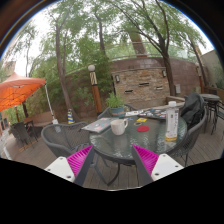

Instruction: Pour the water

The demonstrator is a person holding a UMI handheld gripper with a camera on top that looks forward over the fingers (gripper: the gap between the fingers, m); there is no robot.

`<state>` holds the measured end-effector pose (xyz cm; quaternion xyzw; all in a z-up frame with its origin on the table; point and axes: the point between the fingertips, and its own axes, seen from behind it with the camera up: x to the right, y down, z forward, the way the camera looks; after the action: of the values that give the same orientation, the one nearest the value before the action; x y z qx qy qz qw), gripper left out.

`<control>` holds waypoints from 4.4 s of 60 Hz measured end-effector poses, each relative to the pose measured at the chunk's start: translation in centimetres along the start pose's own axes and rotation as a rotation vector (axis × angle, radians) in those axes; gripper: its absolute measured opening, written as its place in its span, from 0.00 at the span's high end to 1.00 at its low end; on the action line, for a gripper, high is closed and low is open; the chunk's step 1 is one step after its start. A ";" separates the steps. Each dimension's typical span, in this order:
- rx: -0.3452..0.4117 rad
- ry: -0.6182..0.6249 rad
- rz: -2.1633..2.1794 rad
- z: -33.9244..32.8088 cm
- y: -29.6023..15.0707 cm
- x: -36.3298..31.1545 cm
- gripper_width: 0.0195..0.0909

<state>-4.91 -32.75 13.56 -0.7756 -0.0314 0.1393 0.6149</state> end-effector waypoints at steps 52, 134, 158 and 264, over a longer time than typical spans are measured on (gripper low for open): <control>0.097 0.455 -0.137 13.4 -4.9 27.8 0.11; -0.153 0.361 -2.570 36.2 -14.3 9.8 0.70; 0.006 0.380 -2.112 35.5 -17.2 8.9 0.70; 0.045 0.065 -0.165 11.4 -7.9 13.8 0.10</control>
<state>6.37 -17.08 16.37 -0.7603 -0.0720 0.0633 0.6424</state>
